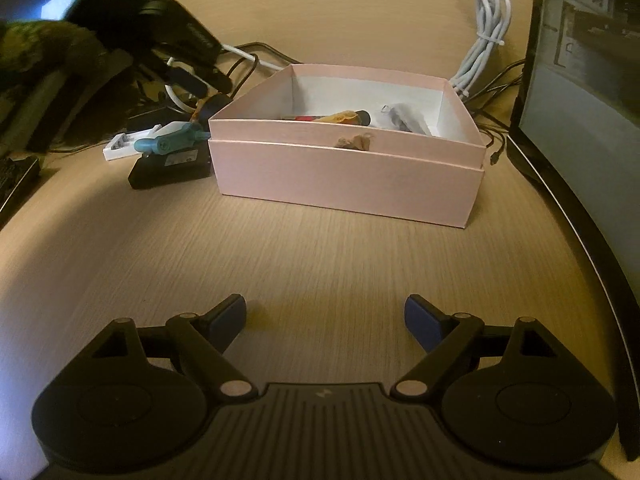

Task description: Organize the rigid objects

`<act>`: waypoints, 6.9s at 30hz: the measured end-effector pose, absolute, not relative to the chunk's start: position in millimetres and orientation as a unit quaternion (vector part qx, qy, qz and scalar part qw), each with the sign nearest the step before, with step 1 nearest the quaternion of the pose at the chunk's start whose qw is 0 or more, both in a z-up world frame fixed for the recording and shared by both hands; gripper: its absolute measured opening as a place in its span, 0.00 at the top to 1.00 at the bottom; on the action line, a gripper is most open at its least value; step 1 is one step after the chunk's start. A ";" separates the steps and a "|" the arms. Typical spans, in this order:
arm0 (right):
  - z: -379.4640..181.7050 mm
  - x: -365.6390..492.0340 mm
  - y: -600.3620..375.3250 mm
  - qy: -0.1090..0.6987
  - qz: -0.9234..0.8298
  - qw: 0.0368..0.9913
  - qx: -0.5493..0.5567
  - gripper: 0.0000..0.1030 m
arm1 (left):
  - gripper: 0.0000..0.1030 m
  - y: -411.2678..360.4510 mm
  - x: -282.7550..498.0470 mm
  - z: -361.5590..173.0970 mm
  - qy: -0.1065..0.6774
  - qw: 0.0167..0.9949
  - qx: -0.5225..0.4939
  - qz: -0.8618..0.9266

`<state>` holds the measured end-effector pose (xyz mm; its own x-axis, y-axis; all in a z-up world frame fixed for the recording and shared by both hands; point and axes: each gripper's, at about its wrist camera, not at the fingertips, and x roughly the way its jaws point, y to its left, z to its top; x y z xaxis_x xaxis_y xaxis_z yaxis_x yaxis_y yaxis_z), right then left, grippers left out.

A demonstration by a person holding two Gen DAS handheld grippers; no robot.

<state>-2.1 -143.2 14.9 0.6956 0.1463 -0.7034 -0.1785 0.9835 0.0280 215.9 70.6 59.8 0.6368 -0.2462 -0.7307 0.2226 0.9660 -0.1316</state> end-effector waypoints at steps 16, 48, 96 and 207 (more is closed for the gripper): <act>16.1 -3.7 -140.1 0.385 0.076 0.920 -0.019 0.15 | 0.79 93.0 134.2 49.5 0.464 0.862 -0.044 -0.196; 65.0 9.2 -67.0 0.342 0.082 0.930 -0.109 0.58 | 0.77 199.1 -30.5 72.1 0.390 0.909 -0.097 -0.107; 78.6 -19.7 -95.3 0.439 0.102 0.887 -0.100 0.79 | 0.77 100.2 152.4 87.3 0.338 0.911 0.117 -0.203; 83.4 -55.8 -141.5 0.384 0.107 0.916 -0.046 0.53 | 0.87 73.1 -78.2 83.5 0.434 0.849 -0.018 -0.301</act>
